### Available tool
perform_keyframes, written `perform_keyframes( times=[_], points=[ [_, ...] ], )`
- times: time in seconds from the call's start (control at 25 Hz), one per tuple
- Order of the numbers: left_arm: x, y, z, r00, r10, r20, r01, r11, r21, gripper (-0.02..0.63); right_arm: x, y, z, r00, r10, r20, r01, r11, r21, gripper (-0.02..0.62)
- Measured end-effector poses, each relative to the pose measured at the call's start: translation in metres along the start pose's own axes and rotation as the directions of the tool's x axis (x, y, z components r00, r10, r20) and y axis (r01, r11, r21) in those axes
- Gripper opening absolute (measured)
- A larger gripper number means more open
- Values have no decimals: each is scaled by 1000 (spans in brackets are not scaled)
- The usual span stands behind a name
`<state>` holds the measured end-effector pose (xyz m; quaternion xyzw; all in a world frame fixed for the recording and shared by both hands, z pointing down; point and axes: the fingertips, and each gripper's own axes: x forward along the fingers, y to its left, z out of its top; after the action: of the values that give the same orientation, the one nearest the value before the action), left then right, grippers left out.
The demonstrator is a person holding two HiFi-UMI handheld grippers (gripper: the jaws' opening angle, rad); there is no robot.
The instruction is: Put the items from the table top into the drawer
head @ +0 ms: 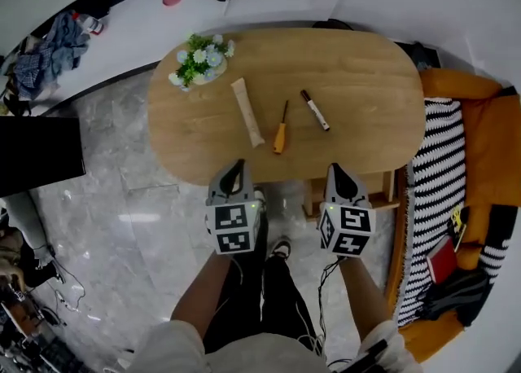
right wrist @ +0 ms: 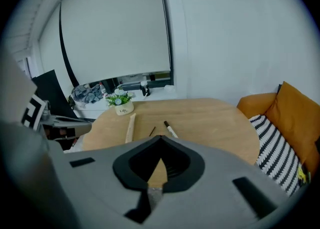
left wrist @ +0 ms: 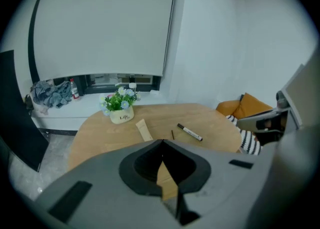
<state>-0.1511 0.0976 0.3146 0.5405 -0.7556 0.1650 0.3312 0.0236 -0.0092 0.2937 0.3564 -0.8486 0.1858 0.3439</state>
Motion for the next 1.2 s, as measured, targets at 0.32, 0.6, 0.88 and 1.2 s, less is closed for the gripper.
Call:
perform_keyframes(
  times=[0.32, 0.6, 0.88, 1.2],
  points=[
    [57, 12, -33, 1000, 7, -27, -8, 1000, -21, 9, 52, -10, -37, 999, -1, -52, 1, 1000, -1, -8],
    [73, 15, -36, 1000, 7, -31, -7, 1000, -13, 9, 79, -17, -32, 998, 24, -52, -24, 1000, 7, -6],
    [95, 23, -46, 999, 12, -52, -14, 999, -46, 9, 124, -23, -30, 993, 62, -101, -65, 997, -32, 60],
    [126, 29, -60, 996, -14, -93, 6, 996, -84, 9, 179, -31, -32, 980, 81, -182, -108, 983, -147, 103]
  ],
)
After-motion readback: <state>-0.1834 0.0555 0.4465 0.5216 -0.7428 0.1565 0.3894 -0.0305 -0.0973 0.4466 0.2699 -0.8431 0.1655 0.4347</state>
